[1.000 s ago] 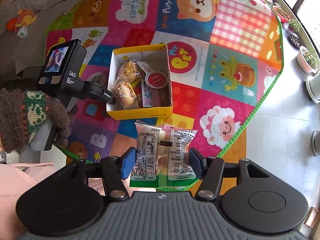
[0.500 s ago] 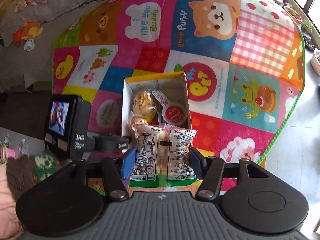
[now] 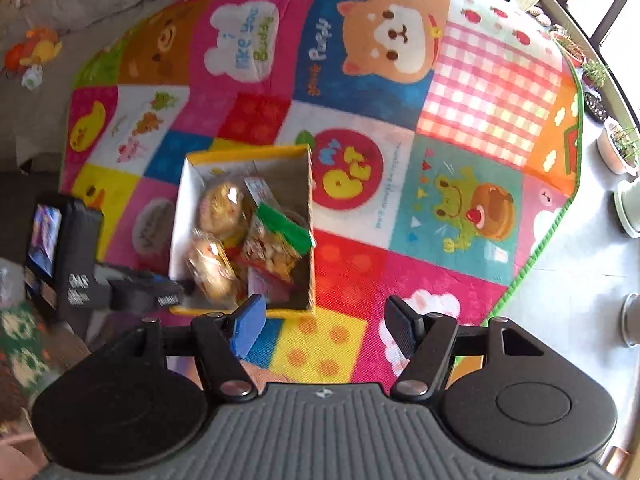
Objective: Organize objects
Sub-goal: 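Push the green snack pack down into the box with the right gripper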
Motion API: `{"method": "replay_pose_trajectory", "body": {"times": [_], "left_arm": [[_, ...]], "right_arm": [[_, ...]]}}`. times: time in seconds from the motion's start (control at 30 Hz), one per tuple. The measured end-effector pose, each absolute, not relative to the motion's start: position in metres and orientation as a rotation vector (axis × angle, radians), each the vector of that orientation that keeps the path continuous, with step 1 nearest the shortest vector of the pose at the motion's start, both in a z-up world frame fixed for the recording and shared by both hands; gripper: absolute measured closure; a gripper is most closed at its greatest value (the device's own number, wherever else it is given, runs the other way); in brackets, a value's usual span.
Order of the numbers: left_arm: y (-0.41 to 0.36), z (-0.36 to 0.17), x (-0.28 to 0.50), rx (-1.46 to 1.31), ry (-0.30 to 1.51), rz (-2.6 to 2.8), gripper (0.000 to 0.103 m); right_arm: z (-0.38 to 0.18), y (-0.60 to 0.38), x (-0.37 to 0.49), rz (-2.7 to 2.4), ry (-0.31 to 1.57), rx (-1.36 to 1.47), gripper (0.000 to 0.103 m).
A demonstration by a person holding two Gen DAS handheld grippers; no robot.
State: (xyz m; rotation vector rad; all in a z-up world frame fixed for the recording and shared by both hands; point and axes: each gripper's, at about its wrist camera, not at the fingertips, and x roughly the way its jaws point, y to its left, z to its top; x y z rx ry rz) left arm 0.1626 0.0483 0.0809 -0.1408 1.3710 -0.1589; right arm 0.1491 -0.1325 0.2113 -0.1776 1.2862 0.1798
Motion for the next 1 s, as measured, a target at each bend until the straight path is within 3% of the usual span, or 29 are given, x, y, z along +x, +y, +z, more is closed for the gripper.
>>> {"method": "replay_pose_trajectory", "body": {"times": [0.2,0.33,0.53,0.73,1.0], "left_arm": [[0.043,0.076,0.166,-0.122,1.380,-0.127,0.091],[0.042,0.078,0.169,-0.125,1.399,-0.107,0.092],[0.047,0.086,0.166,-0.168,1.387,-0.083,0.093],[0.052,0.091,0.160,-0.212,1.388,-0.071,0.093],[0.053,0.091,0.154,-0.223,1.381,-0.083,0.093]], "right_arm": [[0.183,-0.140,0.143,0.234,1.309,-0.162,0.038],[0.182,-0.148,0.174,0.302,1.309,-0.001,0.040],[0.140,-0.139,0.225,0.342,1.451,0.298,0.040],[0.109,-0.105,0.257,0.305,1.496,0.255,0.040],[0.117,-0.079,0.278,0.358,1.462,0.165,0.046]]}}
